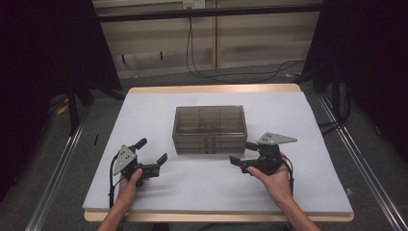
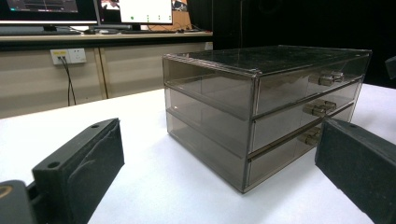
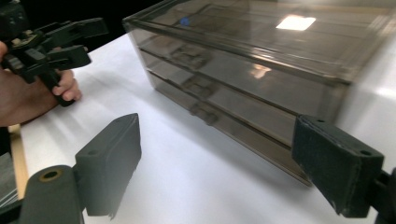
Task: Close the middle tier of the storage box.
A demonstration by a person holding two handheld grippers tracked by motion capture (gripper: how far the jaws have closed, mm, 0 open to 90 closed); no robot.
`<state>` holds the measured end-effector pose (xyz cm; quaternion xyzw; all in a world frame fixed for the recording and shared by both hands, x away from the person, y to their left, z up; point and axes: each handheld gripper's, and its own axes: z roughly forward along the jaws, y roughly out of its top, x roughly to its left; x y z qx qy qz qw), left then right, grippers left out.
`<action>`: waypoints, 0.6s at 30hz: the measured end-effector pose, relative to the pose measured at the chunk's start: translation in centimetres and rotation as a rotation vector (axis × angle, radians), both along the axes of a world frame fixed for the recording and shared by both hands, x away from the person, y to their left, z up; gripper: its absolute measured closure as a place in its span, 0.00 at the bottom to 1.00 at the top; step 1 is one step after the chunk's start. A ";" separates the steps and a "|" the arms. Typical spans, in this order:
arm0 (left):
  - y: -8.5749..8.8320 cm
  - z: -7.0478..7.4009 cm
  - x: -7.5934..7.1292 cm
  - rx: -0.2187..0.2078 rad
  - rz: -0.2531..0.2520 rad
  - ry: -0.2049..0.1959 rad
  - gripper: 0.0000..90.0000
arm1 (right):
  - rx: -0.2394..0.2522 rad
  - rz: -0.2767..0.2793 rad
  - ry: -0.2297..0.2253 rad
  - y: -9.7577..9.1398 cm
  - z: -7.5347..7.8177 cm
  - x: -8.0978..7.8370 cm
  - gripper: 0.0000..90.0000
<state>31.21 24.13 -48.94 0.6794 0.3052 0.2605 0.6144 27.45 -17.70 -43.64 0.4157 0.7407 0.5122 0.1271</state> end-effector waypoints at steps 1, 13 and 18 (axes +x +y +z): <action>0.1 0.0 0.0 0.001 0.001 0.002 0.01 | -0.005 -0.012 -0.008 -0.5 0.0 -0.1 0.16; 0.0 0.0 0.0 -0.001 -0.001 -0.002 0.01 | -0.038 -0.114 -0.024 -5.0 0.8 -1.7 0.11; 0.0 0.0 0.0 0.002 -0.001 -0.003 0.01 | -0.045 -0.150 -0.022 -6.9 0.8 -2.6 0.10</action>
